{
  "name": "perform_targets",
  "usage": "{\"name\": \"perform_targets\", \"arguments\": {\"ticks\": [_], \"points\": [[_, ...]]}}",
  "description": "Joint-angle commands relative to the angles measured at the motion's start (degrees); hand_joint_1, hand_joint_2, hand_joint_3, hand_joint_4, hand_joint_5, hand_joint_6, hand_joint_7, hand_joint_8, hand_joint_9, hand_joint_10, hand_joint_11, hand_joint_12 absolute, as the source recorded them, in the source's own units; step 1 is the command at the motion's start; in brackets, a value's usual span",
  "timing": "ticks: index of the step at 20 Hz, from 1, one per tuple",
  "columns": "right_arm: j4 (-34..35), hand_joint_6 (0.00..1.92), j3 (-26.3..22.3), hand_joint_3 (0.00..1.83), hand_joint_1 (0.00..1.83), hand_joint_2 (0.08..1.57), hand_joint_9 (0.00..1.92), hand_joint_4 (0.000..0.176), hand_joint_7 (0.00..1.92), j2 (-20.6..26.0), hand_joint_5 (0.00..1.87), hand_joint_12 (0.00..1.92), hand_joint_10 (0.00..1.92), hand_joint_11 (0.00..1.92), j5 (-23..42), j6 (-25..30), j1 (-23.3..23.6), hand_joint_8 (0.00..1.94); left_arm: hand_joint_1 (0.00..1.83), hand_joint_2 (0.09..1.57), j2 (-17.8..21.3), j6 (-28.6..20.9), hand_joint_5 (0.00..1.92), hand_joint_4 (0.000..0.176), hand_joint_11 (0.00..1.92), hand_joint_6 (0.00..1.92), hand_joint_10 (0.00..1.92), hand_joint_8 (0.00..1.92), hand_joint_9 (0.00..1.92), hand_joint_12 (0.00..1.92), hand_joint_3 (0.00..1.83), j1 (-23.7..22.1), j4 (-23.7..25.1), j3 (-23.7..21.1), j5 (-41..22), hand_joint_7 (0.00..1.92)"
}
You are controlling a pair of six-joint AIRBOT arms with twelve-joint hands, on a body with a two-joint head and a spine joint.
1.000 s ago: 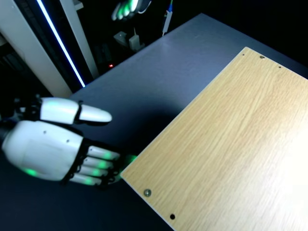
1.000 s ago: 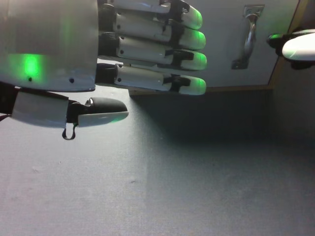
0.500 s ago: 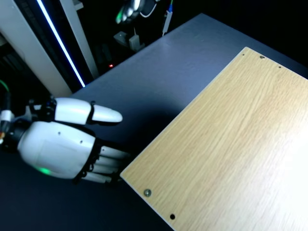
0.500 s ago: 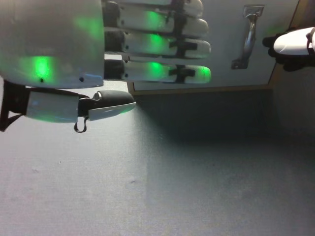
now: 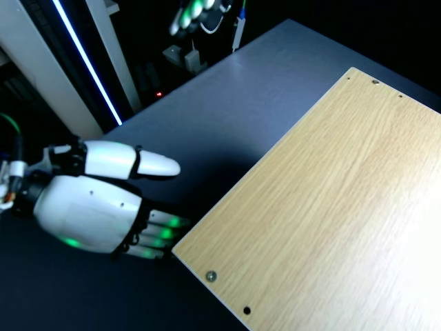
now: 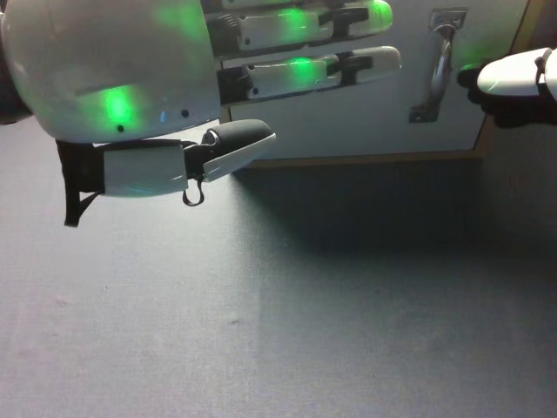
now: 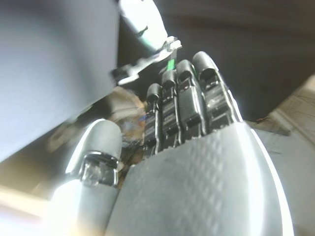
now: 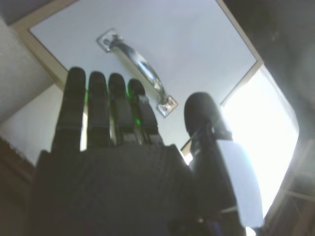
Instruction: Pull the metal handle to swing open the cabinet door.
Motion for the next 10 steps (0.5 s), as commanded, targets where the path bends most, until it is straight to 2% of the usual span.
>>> {"name": "perform_targets", "arguments": {"ticks": [1,3,6,10], "points": [[1.2,0.01,0.3,0.01,0.00,1.57,0.11,0.000,0.13,0.0,0.13,0.39,0.00,0.00,5.1,0.7,0.6,0.00,0.00,1.57,0.2,0.8,0.18,0.000,0.00,0.00,0.00,0.00,0.18,0.51,0.32,-0.6,-4.7,0.0,-3.0,0.21],[2.1,0.00,0.1,0.01,0.00,1.57,0.12,0.000,0.13,-0.3,0.12,0.40,0.00,0.00,5.1,0.7,0.4,0.00,0.00,1.57,0.2,3.5,0.18,0.000,0.00,0.00,0.00,0.00,0.18,0.51,0.32,0.1,-6.9,-0.3,-3.0,0.22],[3.3,0.01,-0.2,0.03,0.00,1.57,0.13,0.000,0.15,-0.9,0.13,0.45,0.01,0.00,5.1,0.6,-0.1,0.01,0.00,1.57,1.3,12.3,0.19,0.000,0.00,0.00,0.00,0.00,0.19,0.51,0.29,3.8,-14.5,-2.6,-3.2,0.23],[5.1,0.00,-0.4,0.04,0.00,1.57,0.16,0.000,0.18,-1.3,0.13,0.48,0.01,0.00,5.2,0.6,-0.1,0.01,0.00,1.57,3.0,14.5,0.21,0.000,0.00,0.00,0.00,0.00,0.22,0.55,0.06,10.8,-17.1,-5.1,-6.9,0.24]]}}
